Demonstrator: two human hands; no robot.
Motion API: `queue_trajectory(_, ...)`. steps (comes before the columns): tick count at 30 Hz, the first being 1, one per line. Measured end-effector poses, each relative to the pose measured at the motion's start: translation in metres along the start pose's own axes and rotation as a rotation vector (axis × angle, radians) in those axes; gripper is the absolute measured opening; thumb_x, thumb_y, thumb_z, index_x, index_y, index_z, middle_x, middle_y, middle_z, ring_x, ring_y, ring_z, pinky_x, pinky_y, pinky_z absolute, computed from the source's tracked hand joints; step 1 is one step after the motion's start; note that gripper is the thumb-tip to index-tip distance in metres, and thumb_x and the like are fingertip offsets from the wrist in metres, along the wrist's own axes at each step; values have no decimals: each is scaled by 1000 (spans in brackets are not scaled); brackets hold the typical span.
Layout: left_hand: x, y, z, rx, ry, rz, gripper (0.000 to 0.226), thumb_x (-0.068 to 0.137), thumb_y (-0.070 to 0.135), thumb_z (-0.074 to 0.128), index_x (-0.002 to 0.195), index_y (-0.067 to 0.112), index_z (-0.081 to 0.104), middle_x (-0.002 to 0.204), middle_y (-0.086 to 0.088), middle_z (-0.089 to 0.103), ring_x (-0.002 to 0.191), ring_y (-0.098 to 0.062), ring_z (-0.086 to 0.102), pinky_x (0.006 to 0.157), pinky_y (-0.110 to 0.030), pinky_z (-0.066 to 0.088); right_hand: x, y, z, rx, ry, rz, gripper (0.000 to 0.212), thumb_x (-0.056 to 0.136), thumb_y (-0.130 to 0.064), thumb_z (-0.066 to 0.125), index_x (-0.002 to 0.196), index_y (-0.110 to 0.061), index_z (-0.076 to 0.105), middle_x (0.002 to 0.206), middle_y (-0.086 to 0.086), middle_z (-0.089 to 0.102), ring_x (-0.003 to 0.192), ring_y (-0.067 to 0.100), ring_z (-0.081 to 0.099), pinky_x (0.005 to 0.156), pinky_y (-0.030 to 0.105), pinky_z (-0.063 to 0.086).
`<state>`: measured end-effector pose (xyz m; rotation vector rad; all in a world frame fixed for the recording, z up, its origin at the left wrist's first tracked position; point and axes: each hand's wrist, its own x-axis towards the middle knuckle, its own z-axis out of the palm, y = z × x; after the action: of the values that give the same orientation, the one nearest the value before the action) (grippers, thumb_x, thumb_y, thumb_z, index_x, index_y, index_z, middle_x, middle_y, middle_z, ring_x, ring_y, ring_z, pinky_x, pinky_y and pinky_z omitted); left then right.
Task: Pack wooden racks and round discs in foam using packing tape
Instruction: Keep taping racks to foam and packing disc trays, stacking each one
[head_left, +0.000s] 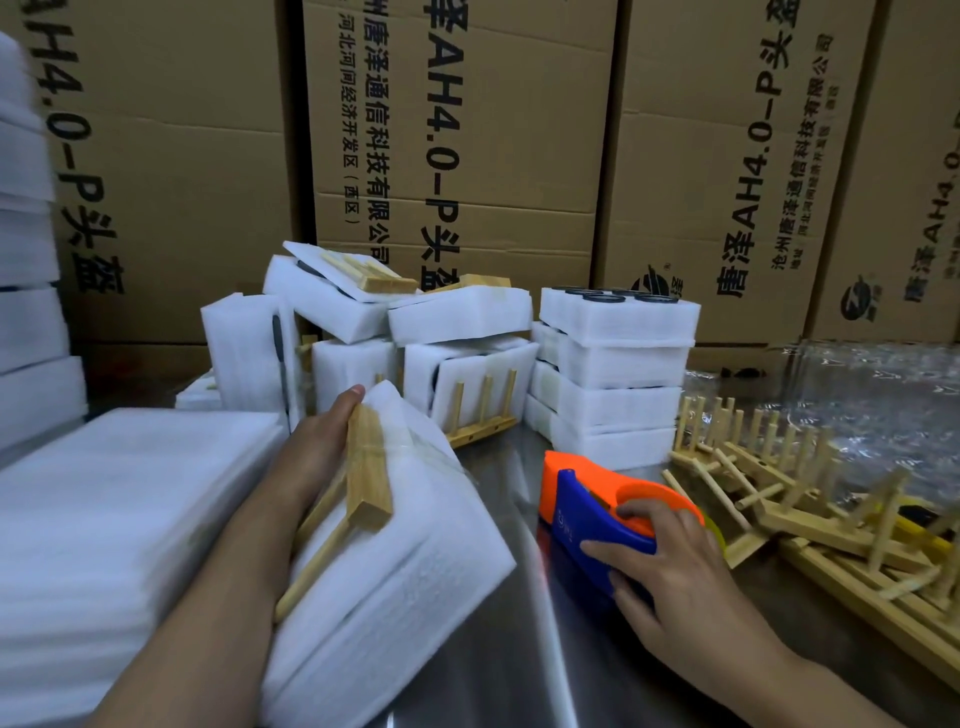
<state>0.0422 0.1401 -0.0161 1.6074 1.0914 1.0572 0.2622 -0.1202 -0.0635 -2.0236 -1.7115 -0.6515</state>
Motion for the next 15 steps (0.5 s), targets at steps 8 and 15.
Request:
queue_trajectory(8,1,-1,2,3,-33,23,49,72,73,44,75,30,68,98,0,67,98,-23,60,101,-43,40,53,-61,-34,817,120,112,36,90,-53,43,125,-49,52,143,-22,33,129,-18,22,103,2,15)
queue_trajectory(15,5,-2,3,51,-27,53,38,85,66,42,76,37,65,104,-4,66,103,-25,58,104,-44,37,97,-109,1,1272,-447,197,58,98,-48,35,150,-30,20,157,-17,11,144,2,4,120,36,3)
